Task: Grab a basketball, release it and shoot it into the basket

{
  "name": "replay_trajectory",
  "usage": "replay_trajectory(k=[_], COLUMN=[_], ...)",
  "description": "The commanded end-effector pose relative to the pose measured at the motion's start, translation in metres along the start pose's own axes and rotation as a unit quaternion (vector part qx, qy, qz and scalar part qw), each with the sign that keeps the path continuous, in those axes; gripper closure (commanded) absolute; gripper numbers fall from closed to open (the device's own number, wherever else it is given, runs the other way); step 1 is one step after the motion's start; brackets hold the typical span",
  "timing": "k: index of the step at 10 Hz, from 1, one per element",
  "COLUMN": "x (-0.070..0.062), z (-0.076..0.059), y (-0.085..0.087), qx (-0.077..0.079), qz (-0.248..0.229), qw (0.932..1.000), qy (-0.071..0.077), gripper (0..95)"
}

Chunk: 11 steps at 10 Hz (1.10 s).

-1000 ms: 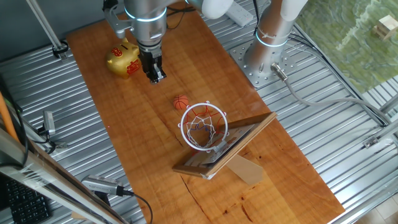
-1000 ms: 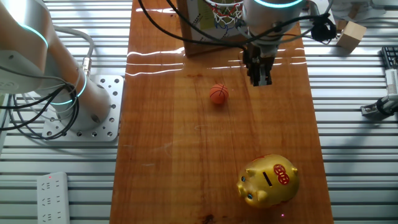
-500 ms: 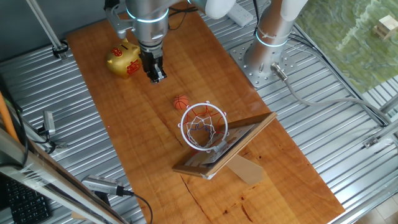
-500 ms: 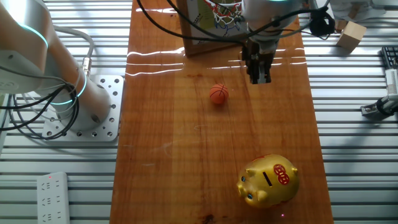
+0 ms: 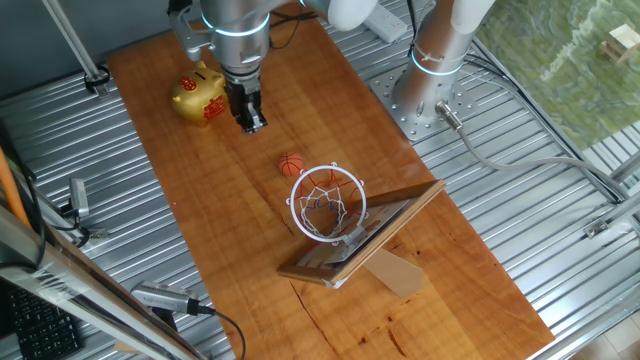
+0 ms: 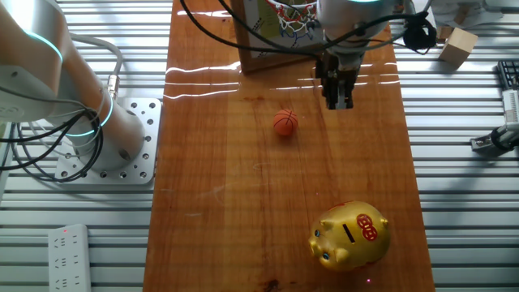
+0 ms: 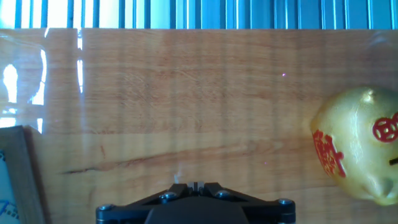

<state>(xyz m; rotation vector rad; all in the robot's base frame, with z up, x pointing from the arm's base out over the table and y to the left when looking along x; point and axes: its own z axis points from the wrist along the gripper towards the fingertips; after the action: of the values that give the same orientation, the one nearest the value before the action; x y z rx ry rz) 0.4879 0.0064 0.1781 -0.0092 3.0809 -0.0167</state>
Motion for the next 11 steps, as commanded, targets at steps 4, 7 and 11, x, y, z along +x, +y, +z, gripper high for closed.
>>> replay_trajectory(k=[4, 7, 11], x=[0.03, 0.034, 0.035], z=[0.005, 0.008, 0.008], y=[0.031, 0.03, 0.03], qx=[-0.001, -0.002, -0.002], qz=[0.011, 0.013, 0.018], qw=[0.9999, 0.9999, 0.9998], qy=[-0.006, -0.006, -0.007], gripper=[95.0, 95.0, 95.0])
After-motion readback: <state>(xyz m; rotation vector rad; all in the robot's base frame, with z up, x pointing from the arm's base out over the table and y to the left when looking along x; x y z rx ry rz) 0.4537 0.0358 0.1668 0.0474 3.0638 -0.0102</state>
